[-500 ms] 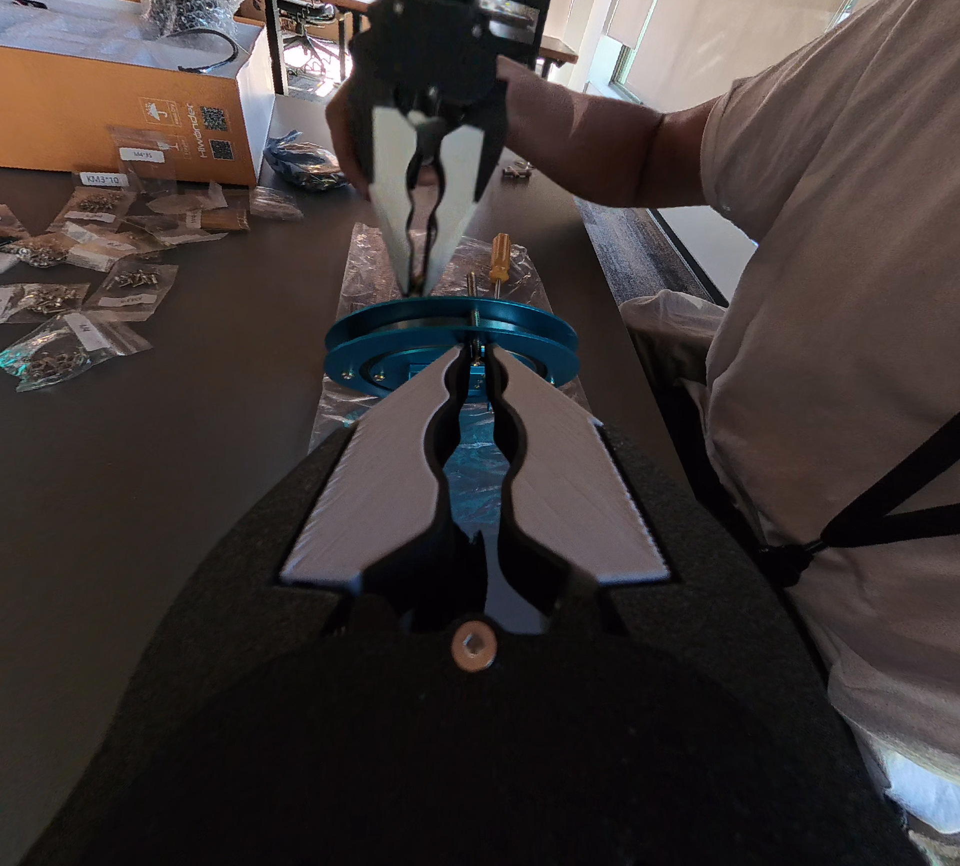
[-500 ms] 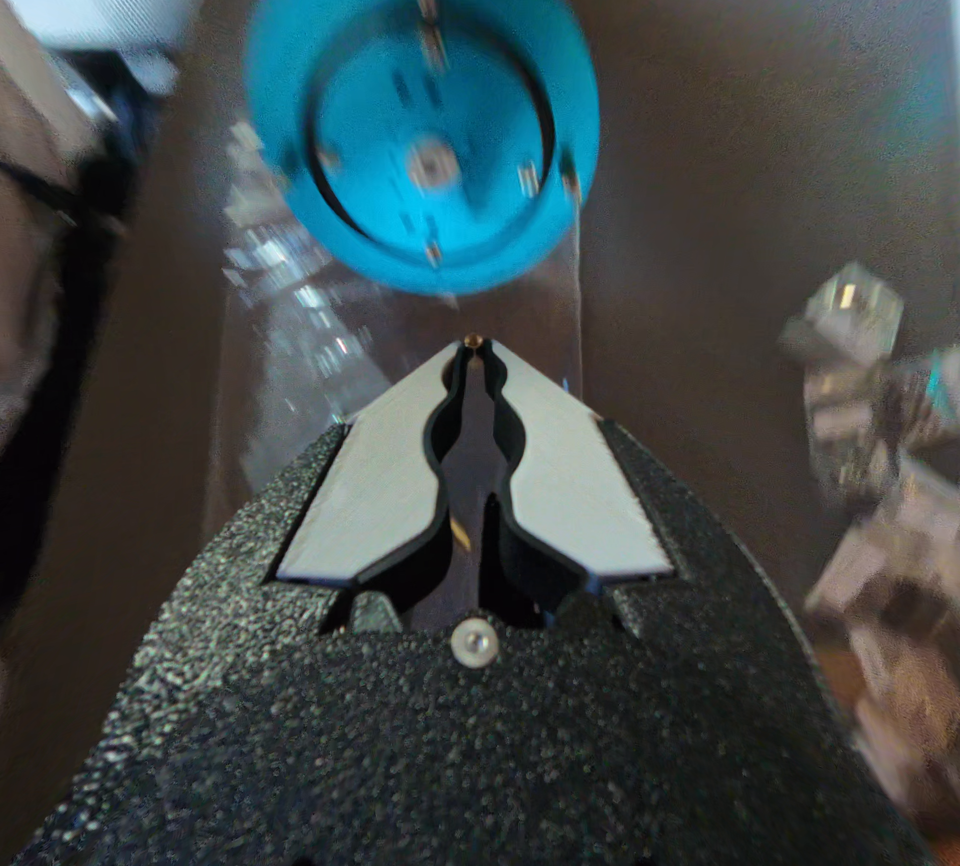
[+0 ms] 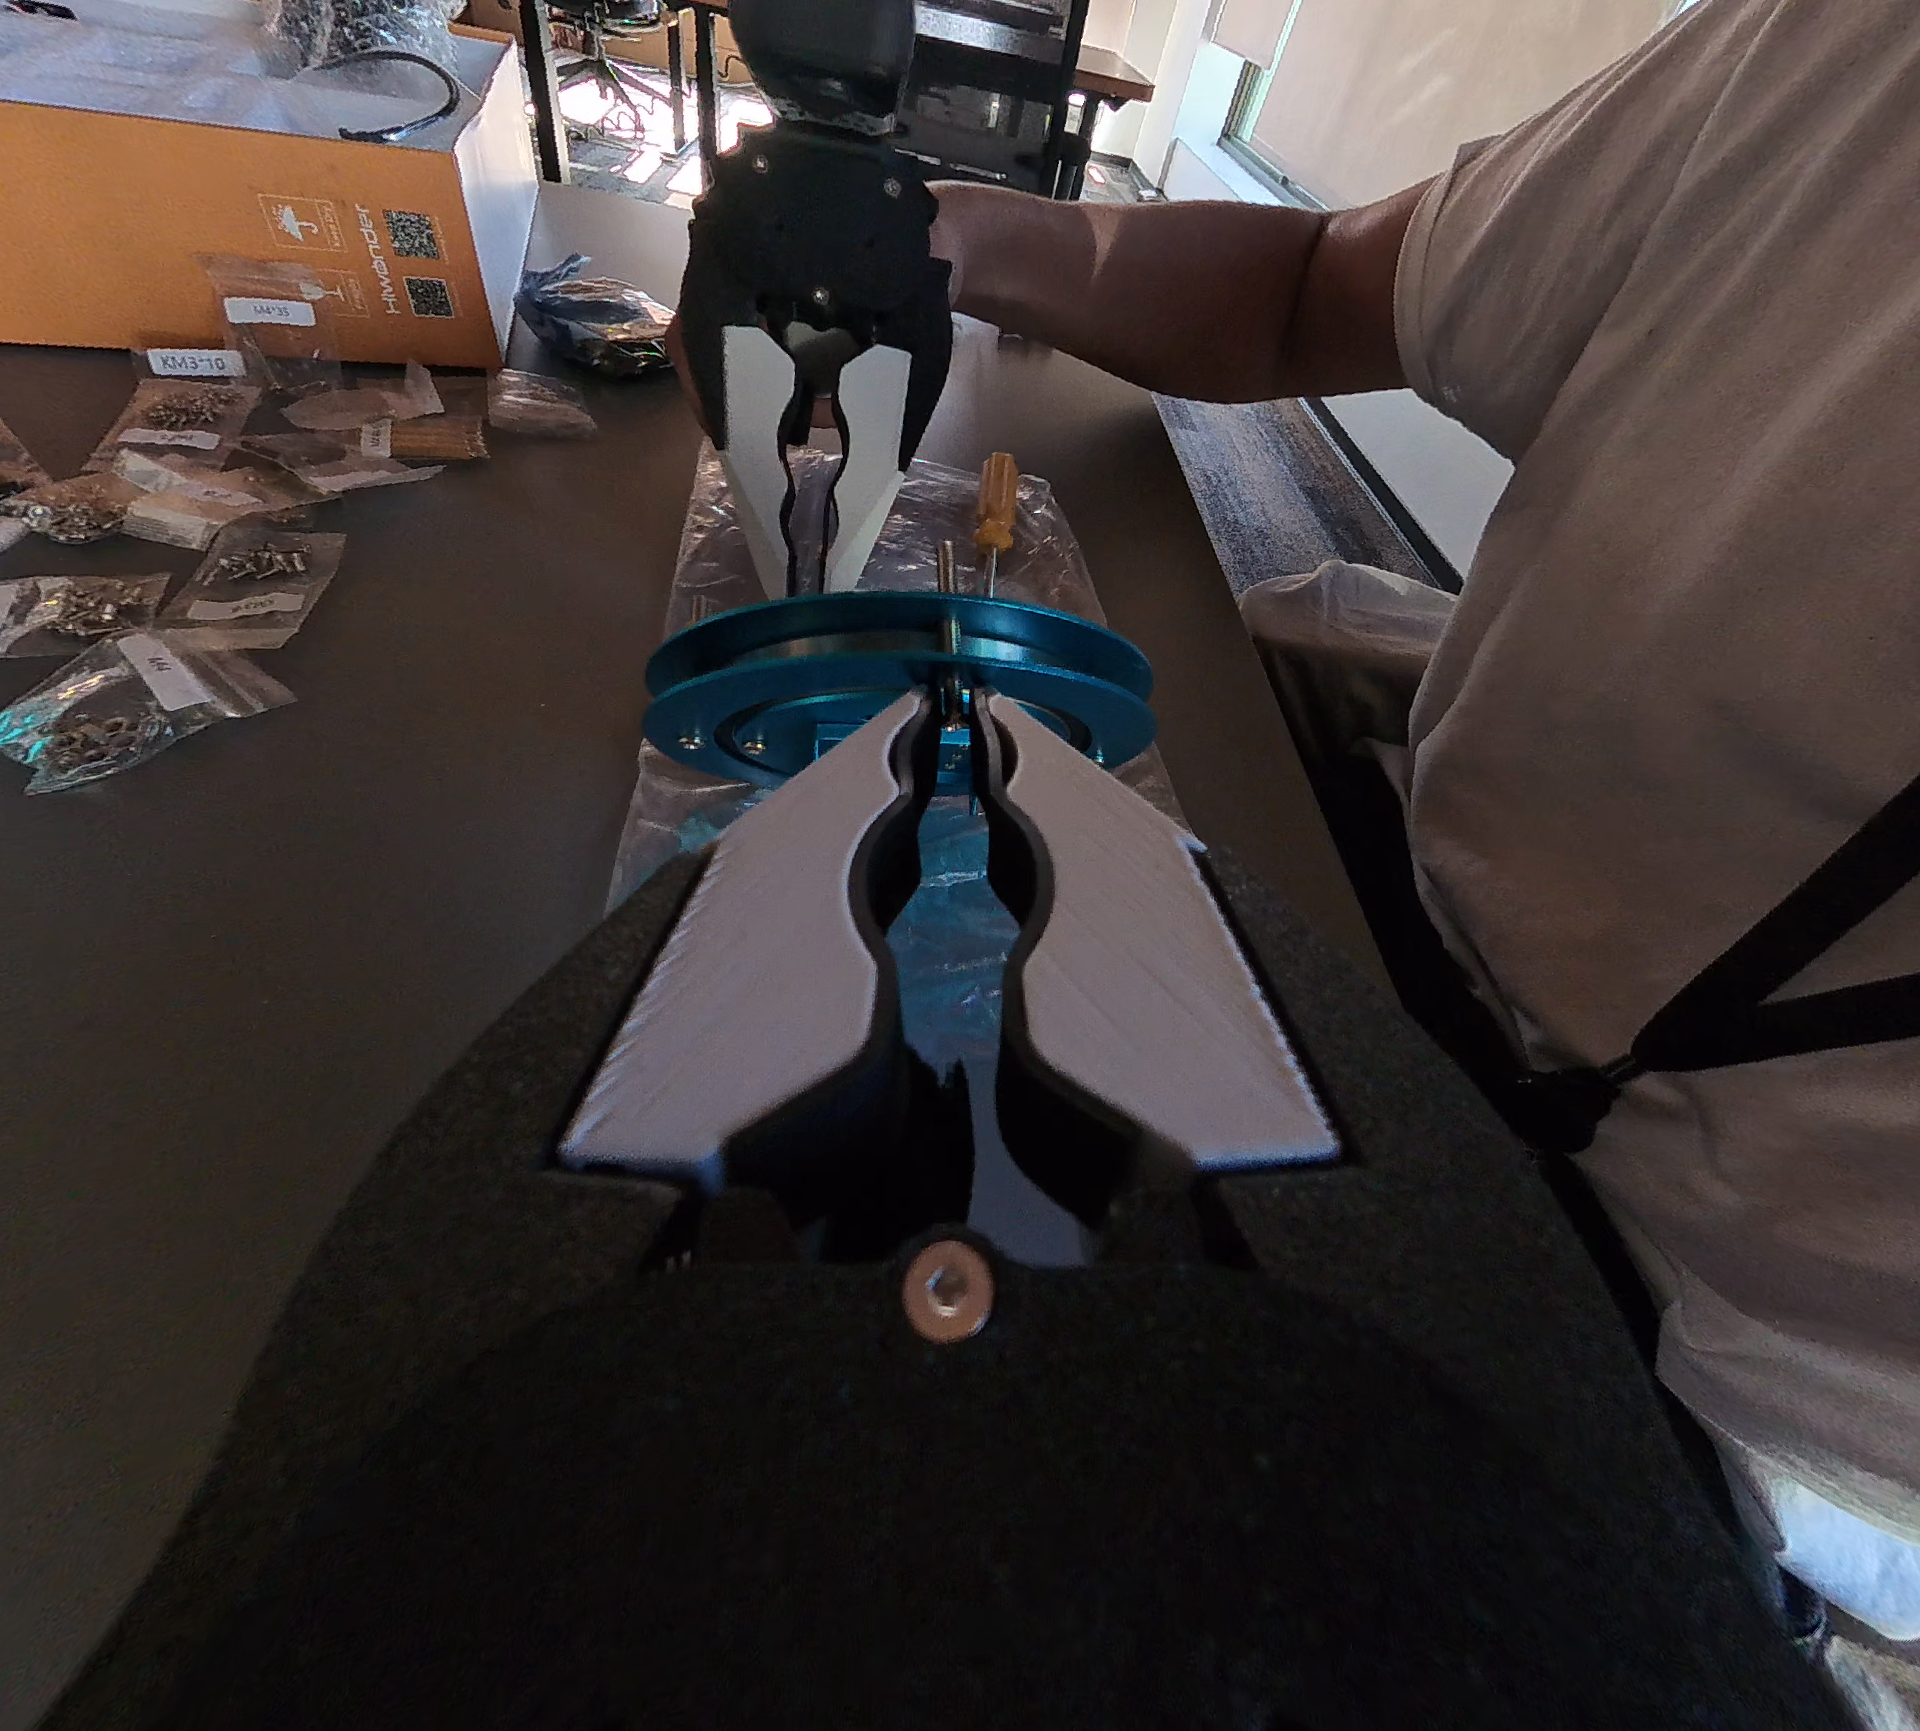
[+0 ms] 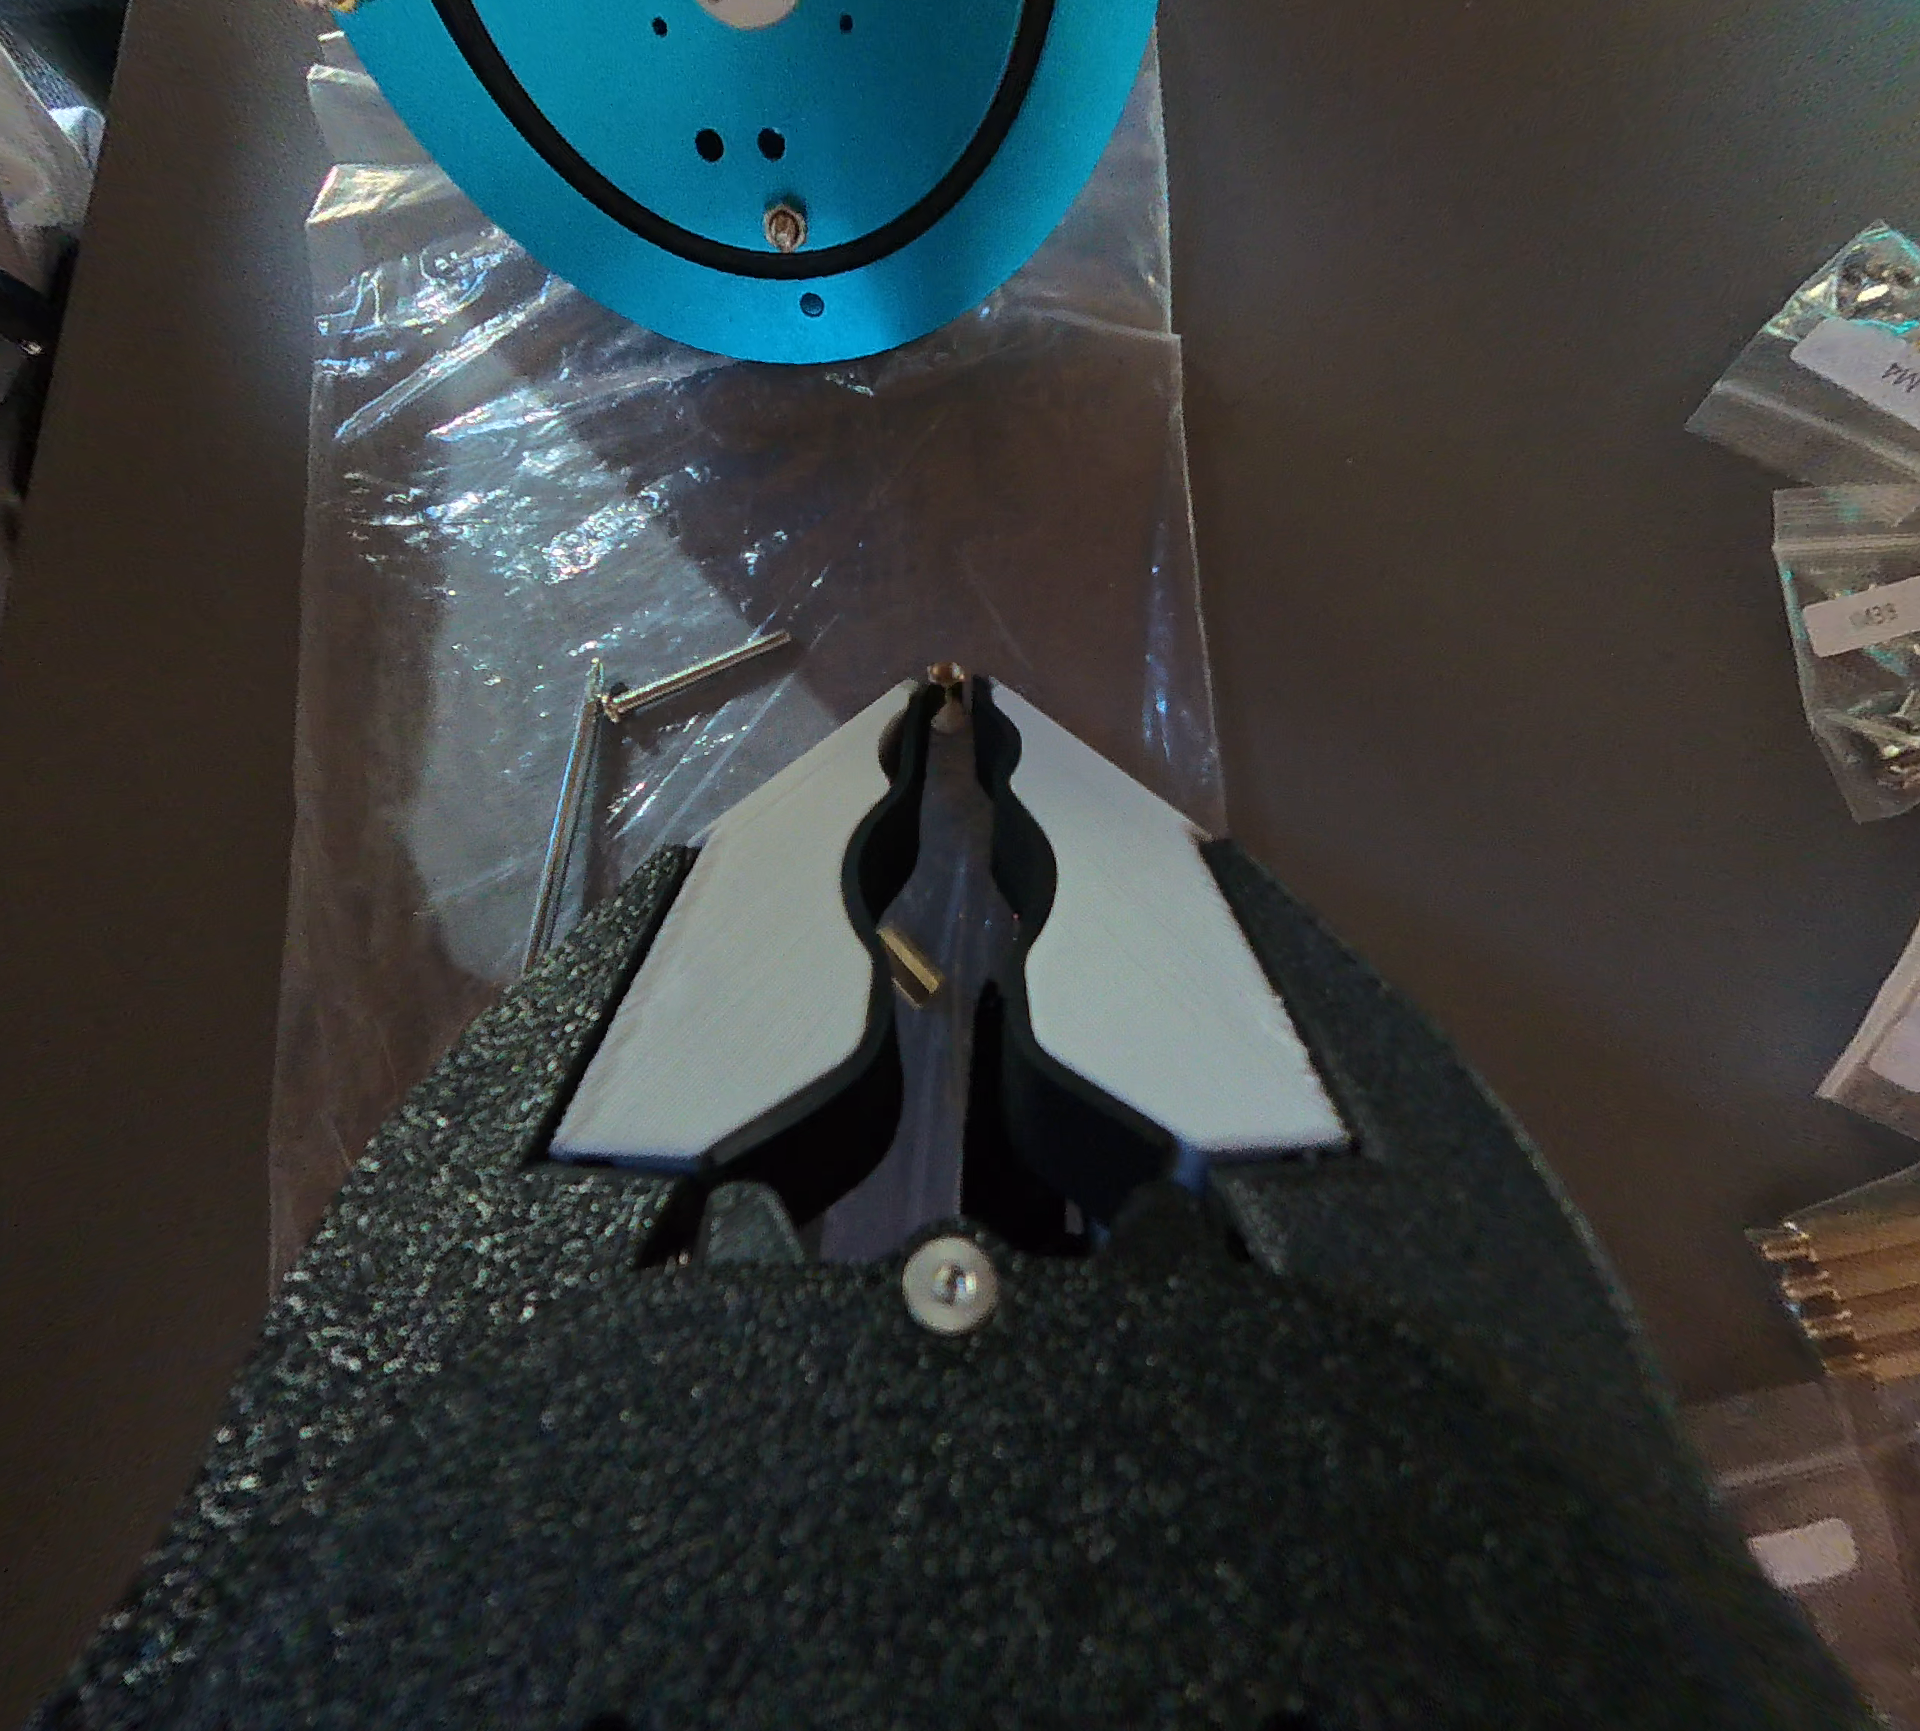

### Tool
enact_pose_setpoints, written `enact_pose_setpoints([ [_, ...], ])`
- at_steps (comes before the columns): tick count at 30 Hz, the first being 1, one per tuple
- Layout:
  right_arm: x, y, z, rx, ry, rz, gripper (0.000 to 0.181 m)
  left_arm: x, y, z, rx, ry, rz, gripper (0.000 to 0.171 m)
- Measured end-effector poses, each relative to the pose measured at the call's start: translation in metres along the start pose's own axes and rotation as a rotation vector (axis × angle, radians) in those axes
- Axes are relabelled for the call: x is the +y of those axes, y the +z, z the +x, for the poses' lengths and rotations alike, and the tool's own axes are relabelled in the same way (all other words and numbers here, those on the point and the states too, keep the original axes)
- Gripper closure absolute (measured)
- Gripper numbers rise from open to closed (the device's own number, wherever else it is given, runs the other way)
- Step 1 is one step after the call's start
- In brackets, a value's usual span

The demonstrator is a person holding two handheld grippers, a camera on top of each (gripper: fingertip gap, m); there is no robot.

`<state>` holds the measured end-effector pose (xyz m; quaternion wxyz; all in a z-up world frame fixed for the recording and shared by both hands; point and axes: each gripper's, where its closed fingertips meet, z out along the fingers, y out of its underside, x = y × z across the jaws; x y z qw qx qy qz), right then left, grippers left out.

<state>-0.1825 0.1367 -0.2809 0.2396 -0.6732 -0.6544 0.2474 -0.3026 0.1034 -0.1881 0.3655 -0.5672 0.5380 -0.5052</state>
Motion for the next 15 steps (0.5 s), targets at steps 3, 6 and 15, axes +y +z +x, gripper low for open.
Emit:
enact_pose_setpoints([
  [3,0.0006,-0.0010,-0.0005,0.001,-0.001,0.002,0.174,0.0009,0.0005,-0.0001,-0.001,0.002,-0.003,0.167],
  [6,0.0009,-0.0021,-0.0010,0.015,-0.017,-0.005,0.175,0.0016,0.0008,-0.0004,-0.001,0.000,-0.005,0.167],
  [15,0.0002,-0.0026,-0.0013,0.050,0.007,-0.029,0.174,0.0028,0.0016,-0.0005,-0.005,0.004,-0.012,0.167],
])
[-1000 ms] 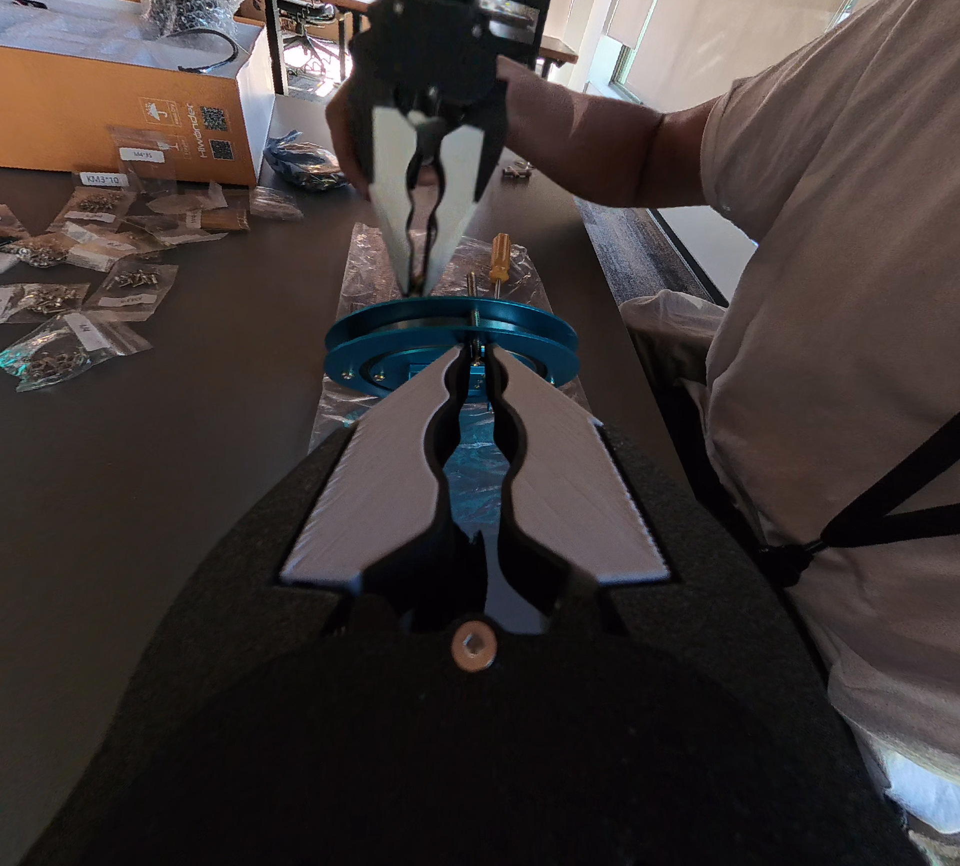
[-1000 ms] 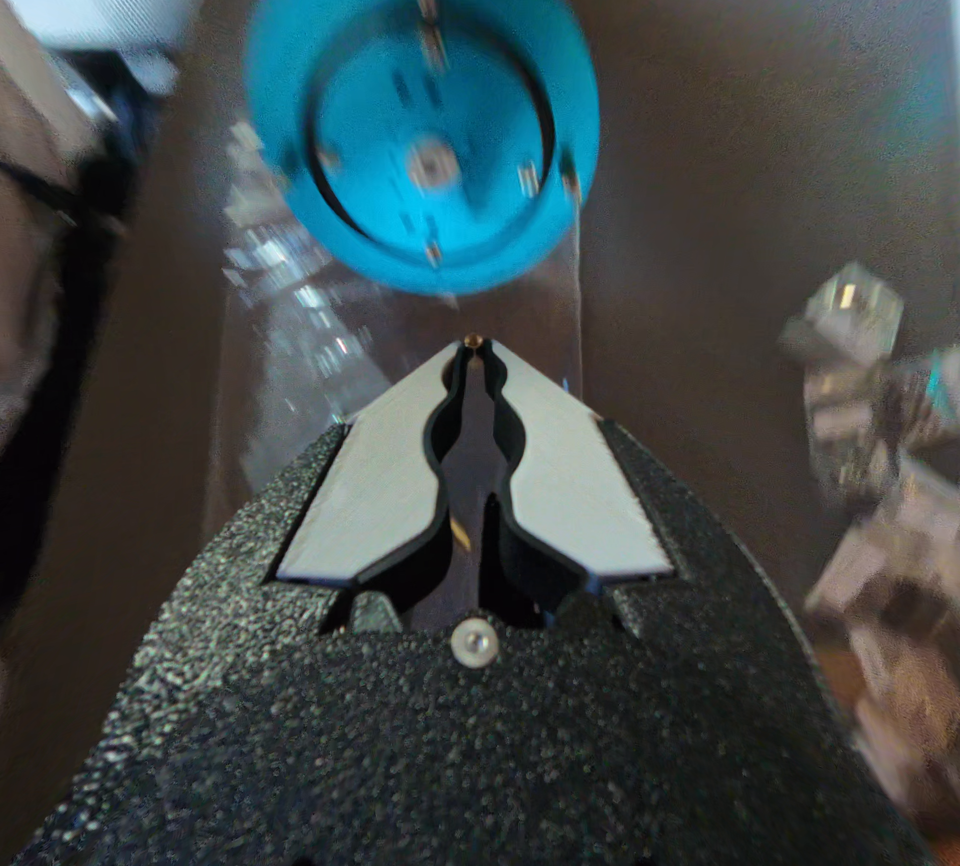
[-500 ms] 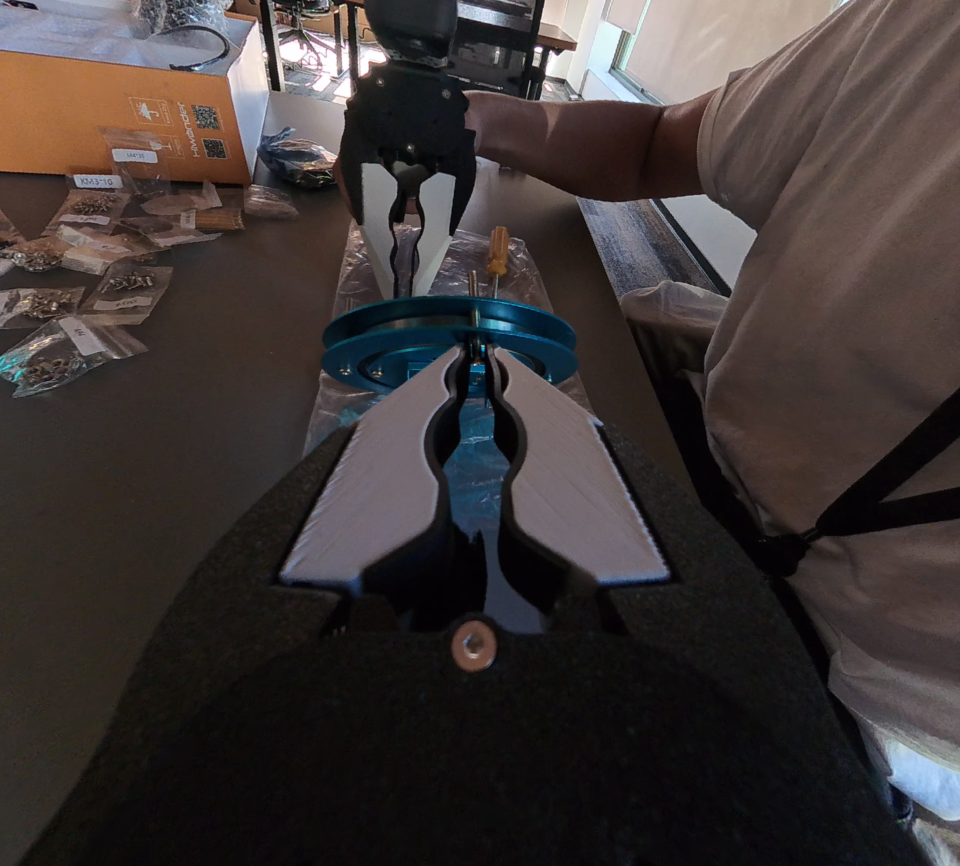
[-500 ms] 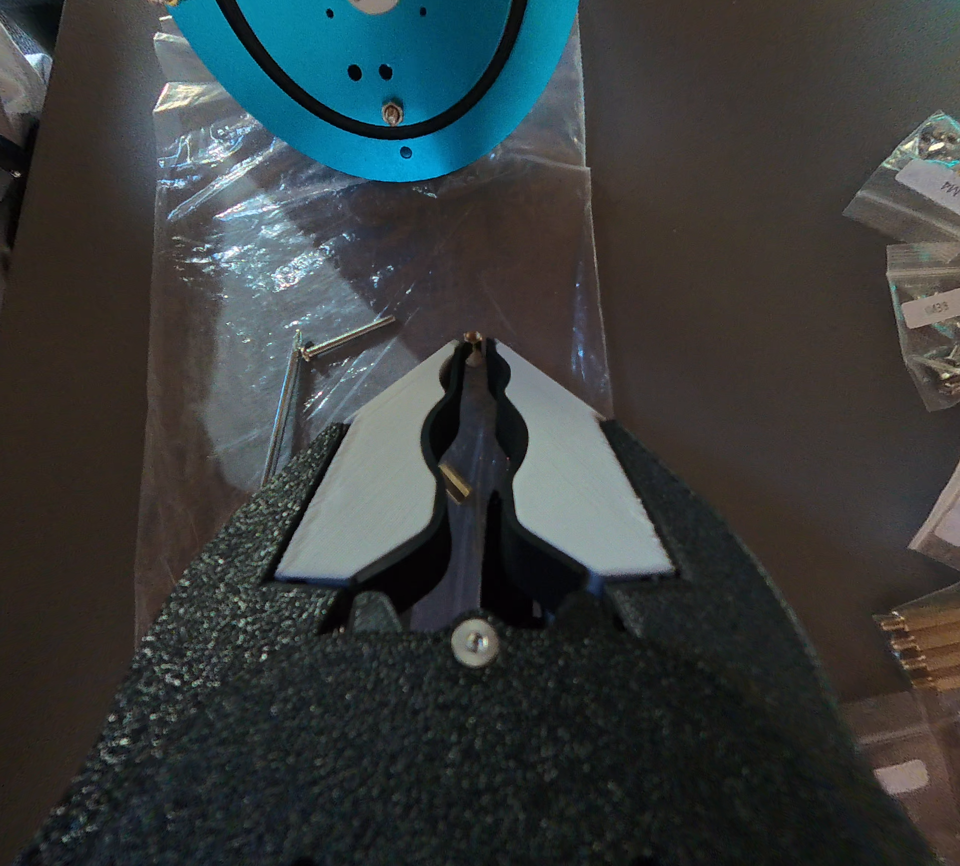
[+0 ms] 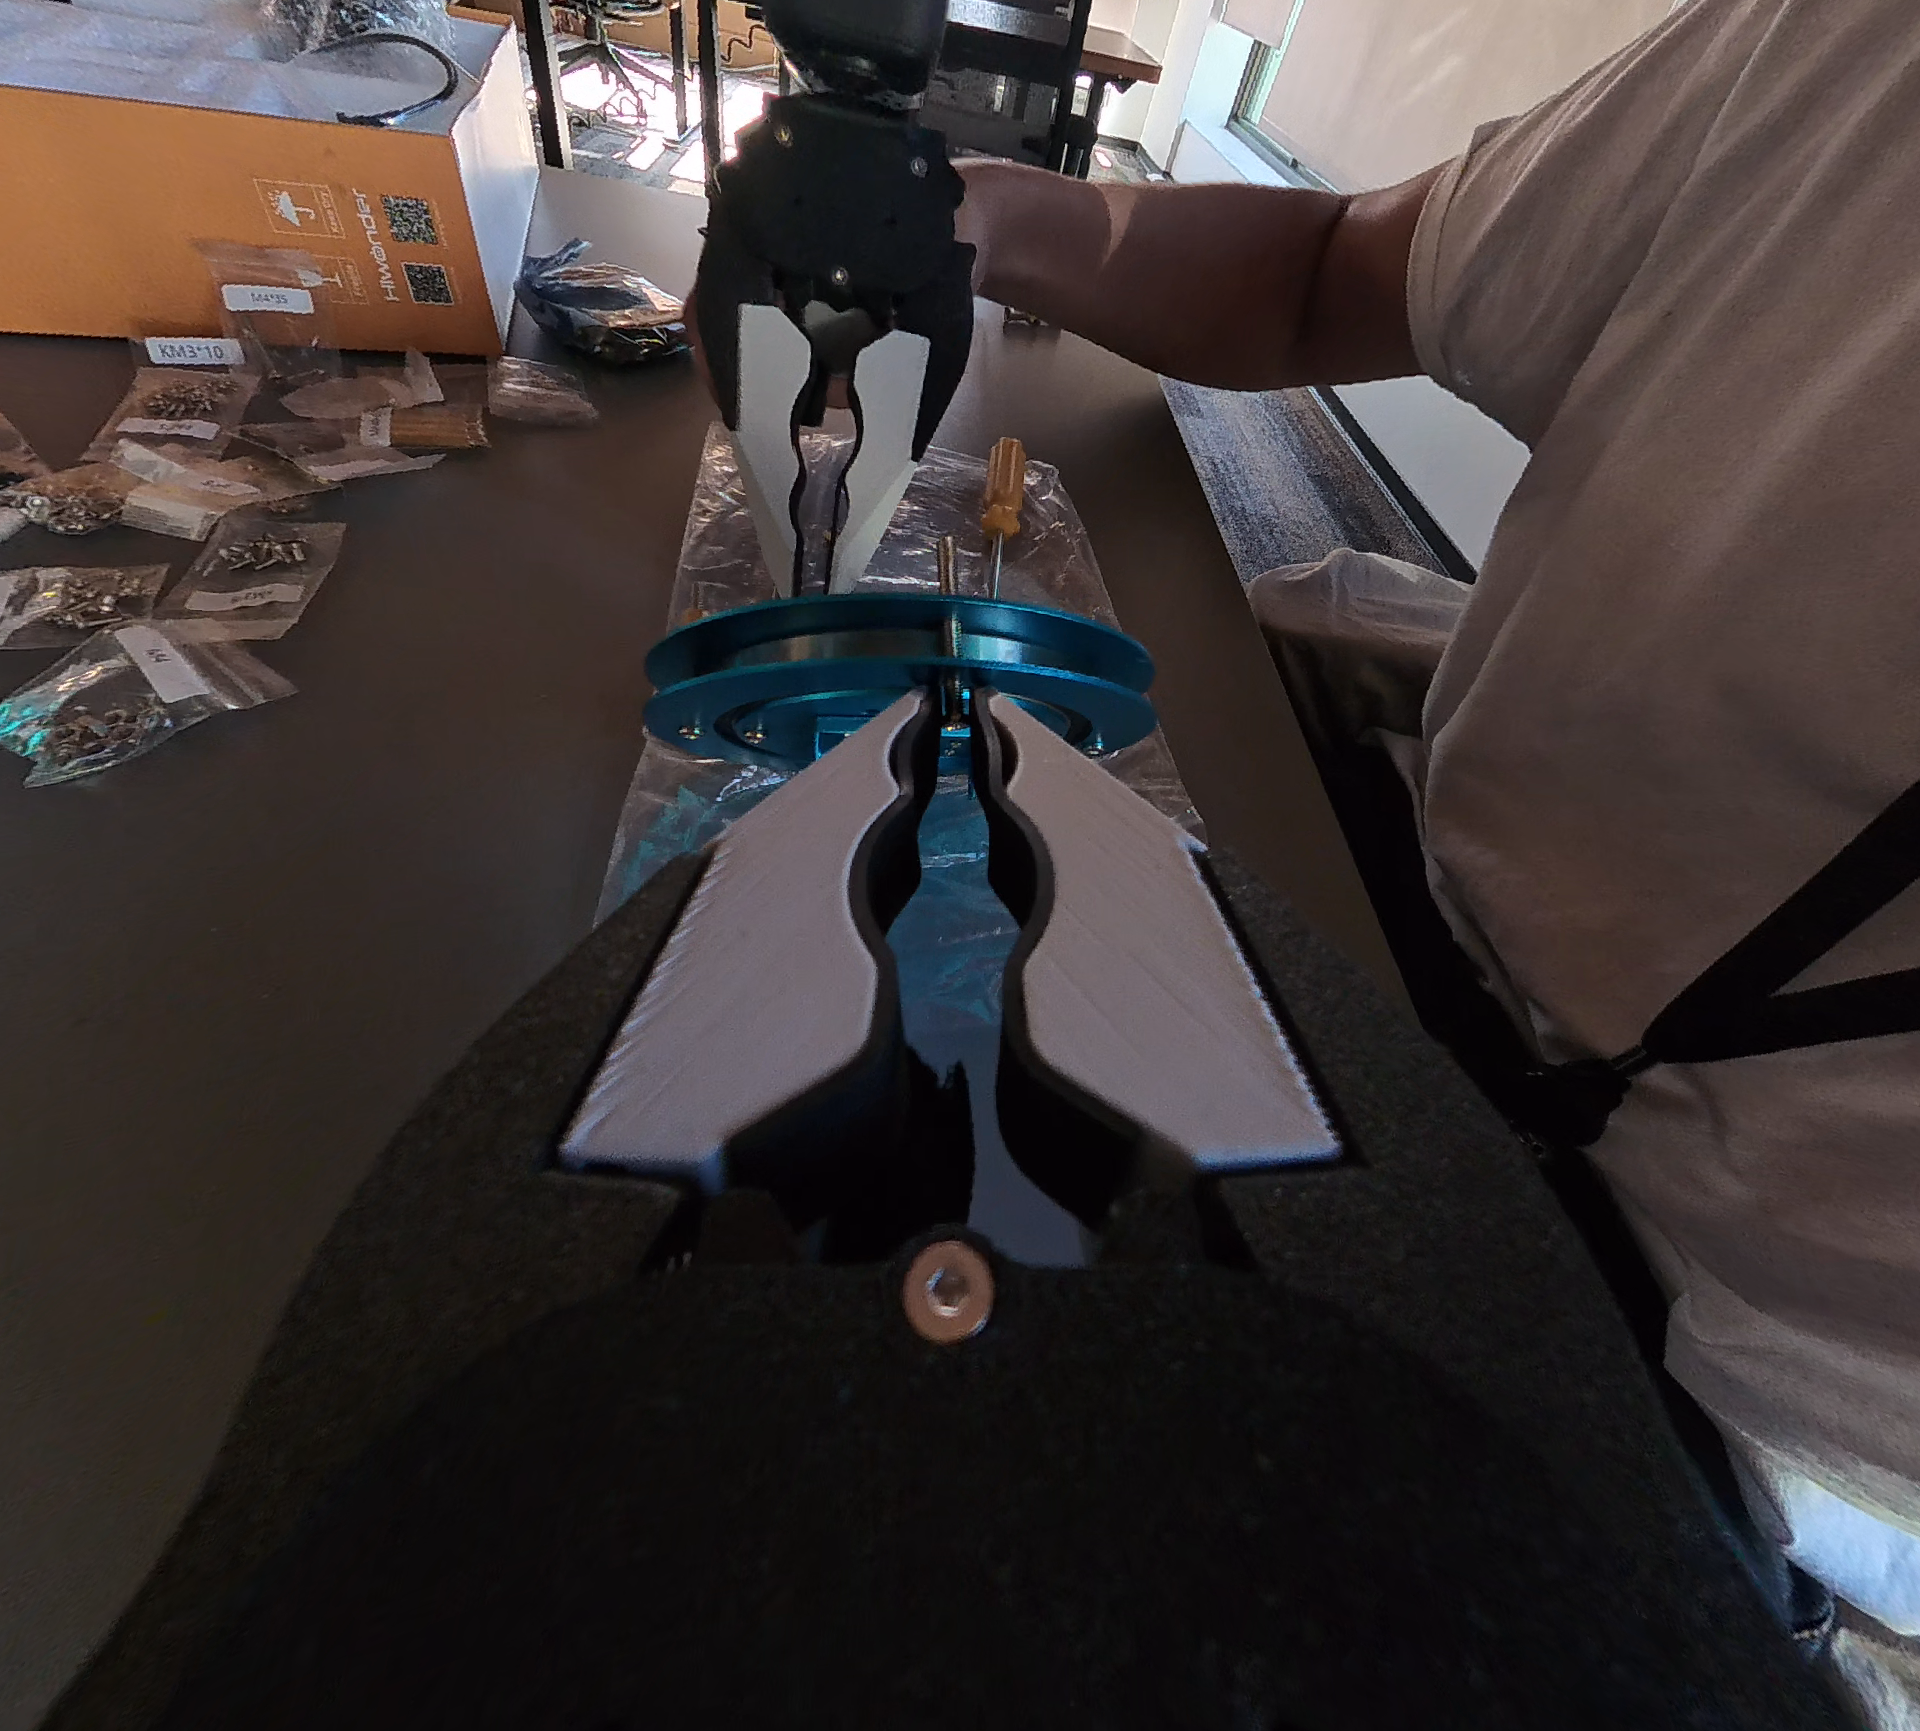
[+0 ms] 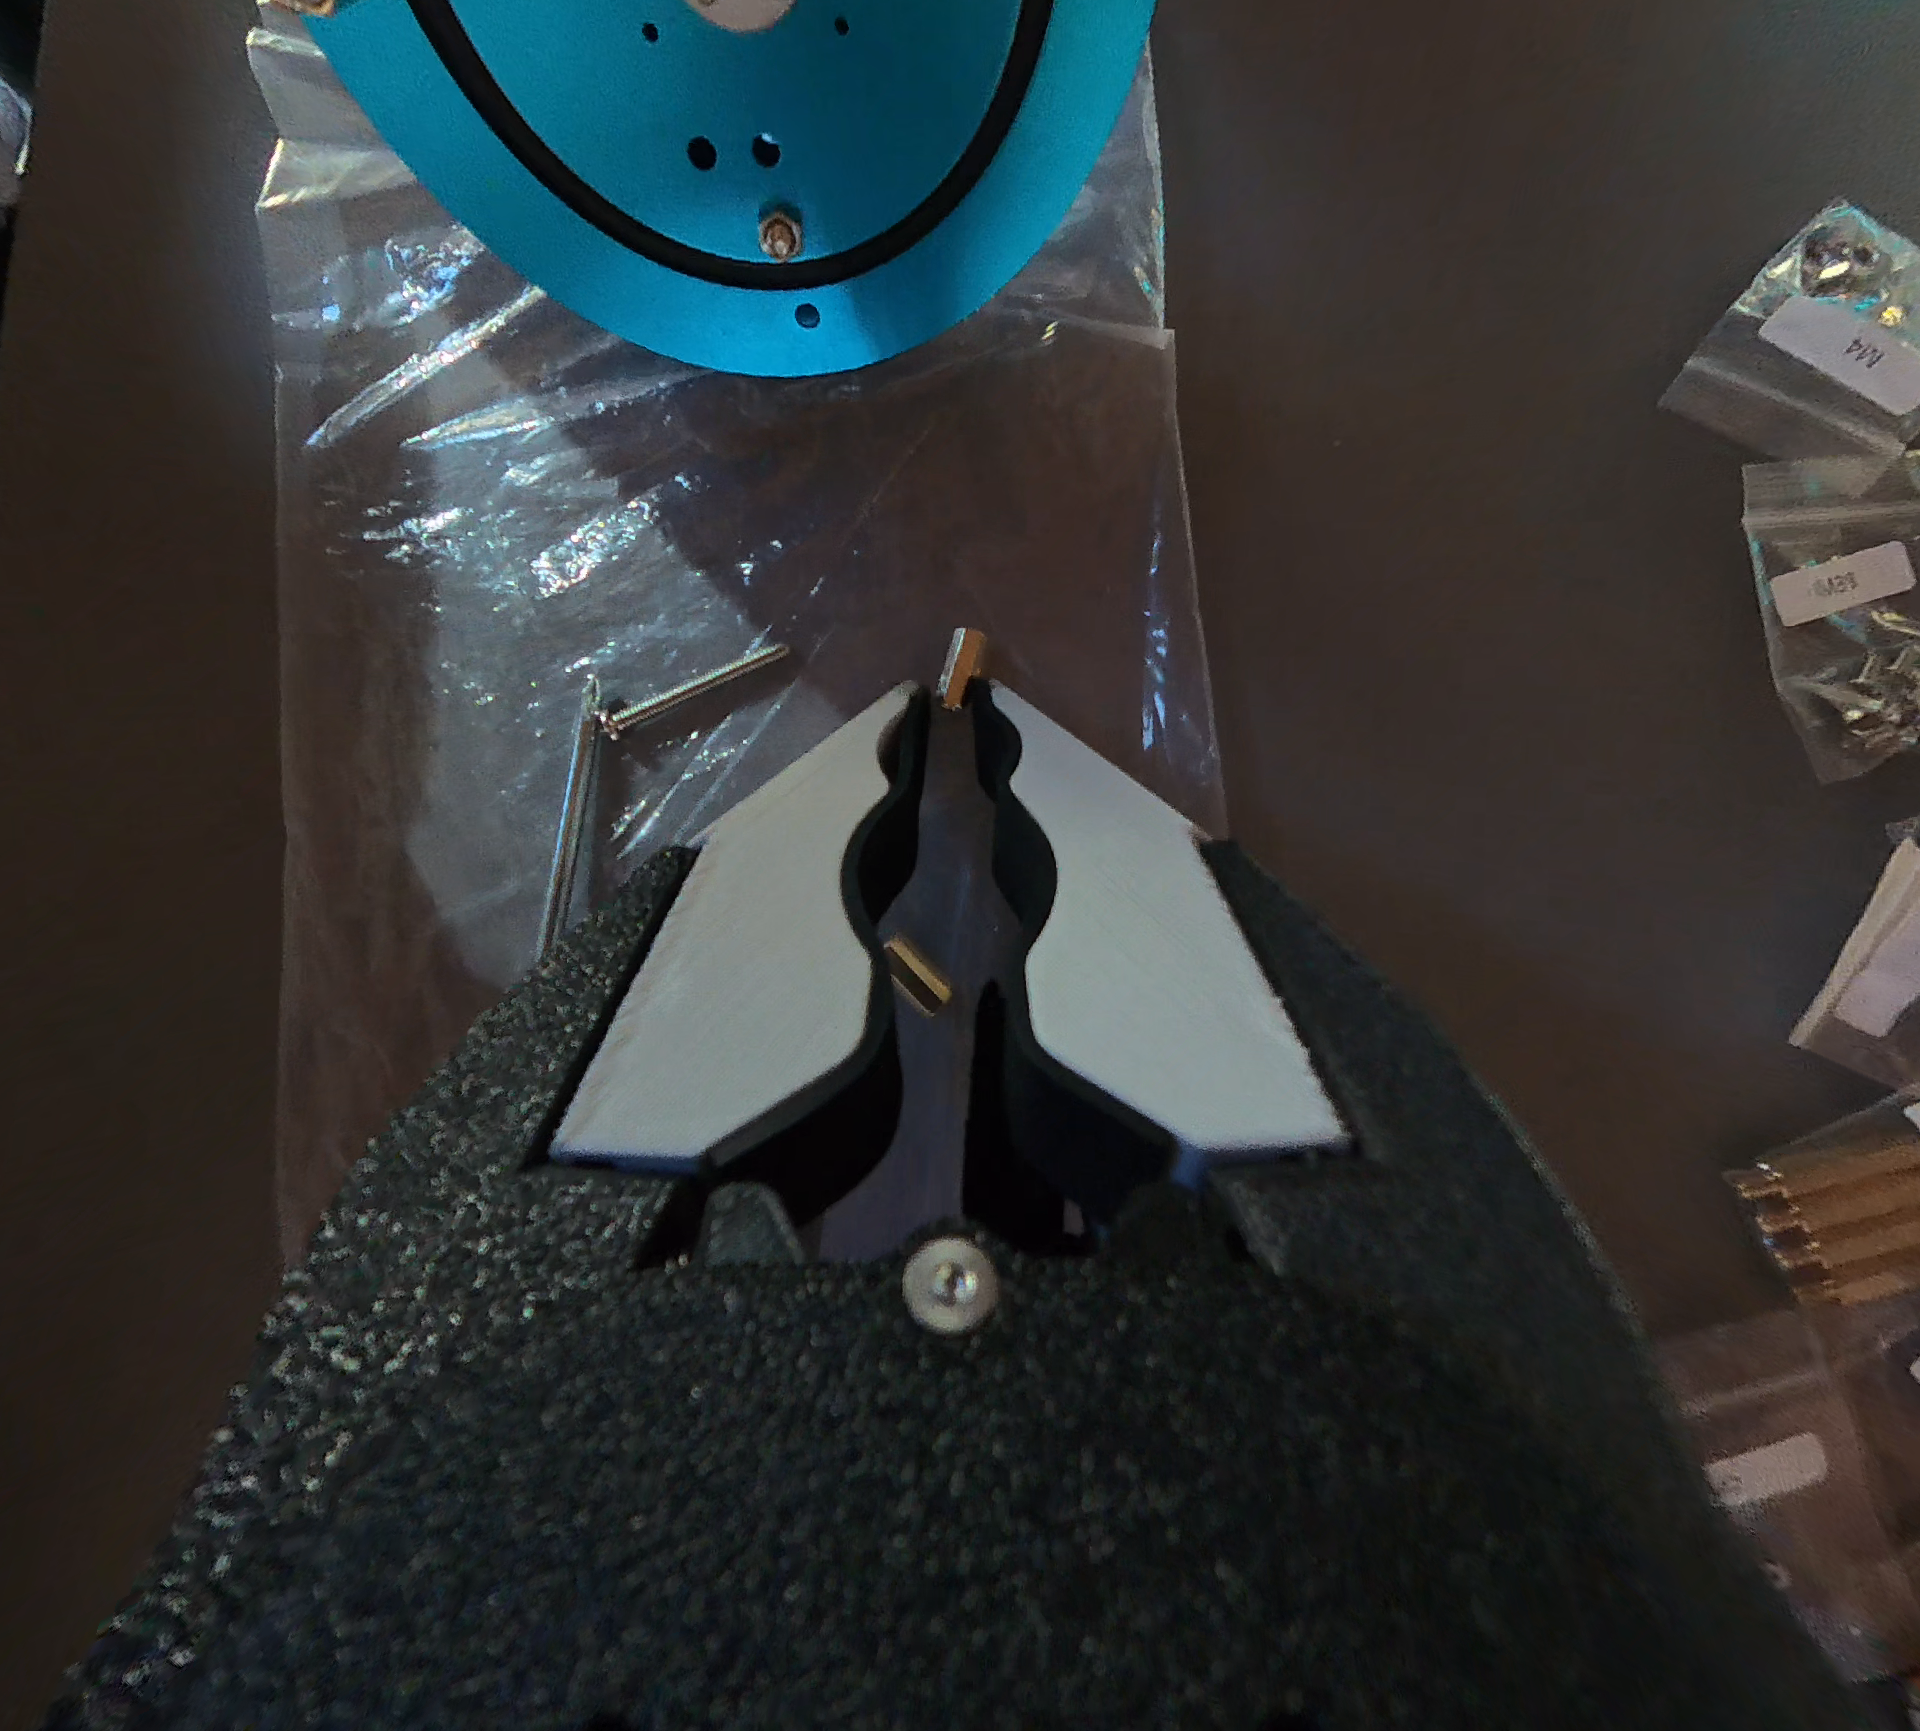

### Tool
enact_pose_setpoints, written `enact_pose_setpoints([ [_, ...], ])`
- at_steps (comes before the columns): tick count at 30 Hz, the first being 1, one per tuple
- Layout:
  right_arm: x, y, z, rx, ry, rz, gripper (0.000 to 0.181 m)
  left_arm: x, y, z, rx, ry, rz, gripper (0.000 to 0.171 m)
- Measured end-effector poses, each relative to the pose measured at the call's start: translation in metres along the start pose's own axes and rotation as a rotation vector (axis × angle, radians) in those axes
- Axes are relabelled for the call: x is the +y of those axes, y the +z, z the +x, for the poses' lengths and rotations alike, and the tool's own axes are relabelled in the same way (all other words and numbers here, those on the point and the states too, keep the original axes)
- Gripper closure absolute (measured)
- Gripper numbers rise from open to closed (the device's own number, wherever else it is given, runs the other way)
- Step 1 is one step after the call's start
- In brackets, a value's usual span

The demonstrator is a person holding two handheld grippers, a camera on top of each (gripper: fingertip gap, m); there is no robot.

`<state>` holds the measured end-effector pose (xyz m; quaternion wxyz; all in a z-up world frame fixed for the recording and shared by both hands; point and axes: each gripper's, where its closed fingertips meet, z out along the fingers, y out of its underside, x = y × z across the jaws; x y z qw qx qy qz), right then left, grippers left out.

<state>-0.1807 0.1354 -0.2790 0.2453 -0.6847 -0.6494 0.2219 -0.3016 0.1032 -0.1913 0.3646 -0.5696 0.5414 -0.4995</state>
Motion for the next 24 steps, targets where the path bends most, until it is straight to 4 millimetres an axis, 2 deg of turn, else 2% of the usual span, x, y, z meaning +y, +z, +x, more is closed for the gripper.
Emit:
enact_pose_setpoints([
  [6,-0.004,0.002,-0.001,-0.004,0.085,0.068,0.176,-0.002,0.001,0.001,0.000,-0.008,0.010,0.167],
  [8,-0.014,0.000,-0.004,0.025,0.049,0.110,0.176,-0.004,0.002,0.002,0.009,-0.034,0.023,0.167],
  [9,-0.025,-0.004,-0.005,0.067,-0.011,0.149,0.176,-0.004,0.002,0.003,0.018,-0.056,0.031,0.167],
  [11,-0.053,-0.018,0.003,0.293,-0.222,0.192,0.176,-0.006,0.003,0.002,0.027,-0.102,0.040,0.167],
  [13,-0.074,-0.028,0.006,0.526,-0.448,0.150,0.176,-0.008,0.003,0.001,0.027,-0.148,0.053,0.167],
  [16,-0.097,-0.034,-0.001,0.800,-0.772,0.054,0.176,-0.010,0.004,-0.001,0.032,-0.220,0.070,0.168],
  [20,-0.125,-0.039,-0.022,0.942,-1.076,0.011,0.176,-0.012,0.005,0.000,0.058,-0.272,0.088,0.168],
  [24,-0.132,-0.041,-0.022,0.945,-1.182,-0.030,0.176,-0.013,0.006,0.001,0.056,-0.262,0.086,0.168],
])
